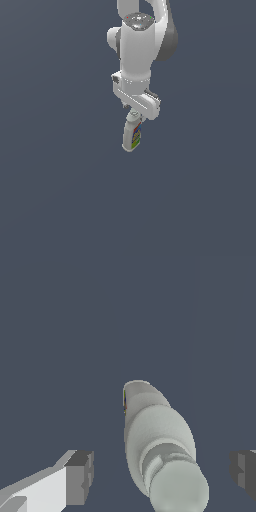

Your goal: Pick up the object and move it to a goal position.

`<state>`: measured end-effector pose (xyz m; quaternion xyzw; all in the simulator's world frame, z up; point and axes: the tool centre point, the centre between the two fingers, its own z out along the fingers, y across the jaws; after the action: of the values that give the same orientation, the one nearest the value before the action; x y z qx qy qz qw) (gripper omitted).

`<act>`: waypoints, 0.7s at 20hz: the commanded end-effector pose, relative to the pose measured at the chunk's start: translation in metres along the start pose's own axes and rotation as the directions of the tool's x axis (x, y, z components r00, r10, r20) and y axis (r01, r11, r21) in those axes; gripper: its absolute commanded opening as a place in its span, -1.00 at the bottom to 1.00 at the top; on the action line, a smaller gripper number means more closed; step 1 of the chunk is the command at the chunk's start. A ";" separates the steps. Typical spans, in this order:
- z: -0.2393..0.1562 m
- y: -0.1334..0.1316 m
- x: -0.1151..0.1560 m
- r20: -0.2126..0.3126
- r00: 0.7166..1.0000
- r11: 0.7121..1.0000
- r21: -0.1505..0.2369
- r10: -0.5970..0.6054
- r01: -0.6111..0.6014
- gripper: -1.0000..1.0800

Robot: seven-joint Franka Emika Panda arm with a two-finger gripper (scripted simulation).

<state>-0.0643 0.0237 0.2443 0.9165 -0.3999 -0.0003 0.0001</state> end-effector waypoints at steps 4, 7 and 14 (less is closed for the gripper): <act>0.014 -0.001 0.000 0.000 1.000 1.000 0.000 0.001 -0.001 0.92; 0.014 -0.001 0.001 0.000 1.000 1.000 0.000 0.001 -0.001 -1.00; 0.014 -0.001 0.001 0.000 1.000 1.000 0.000 0.001 -0.001 -1.00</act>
<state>-0.0627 0.0233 0.2320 0.9162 -0.4008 0.0014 -0.0006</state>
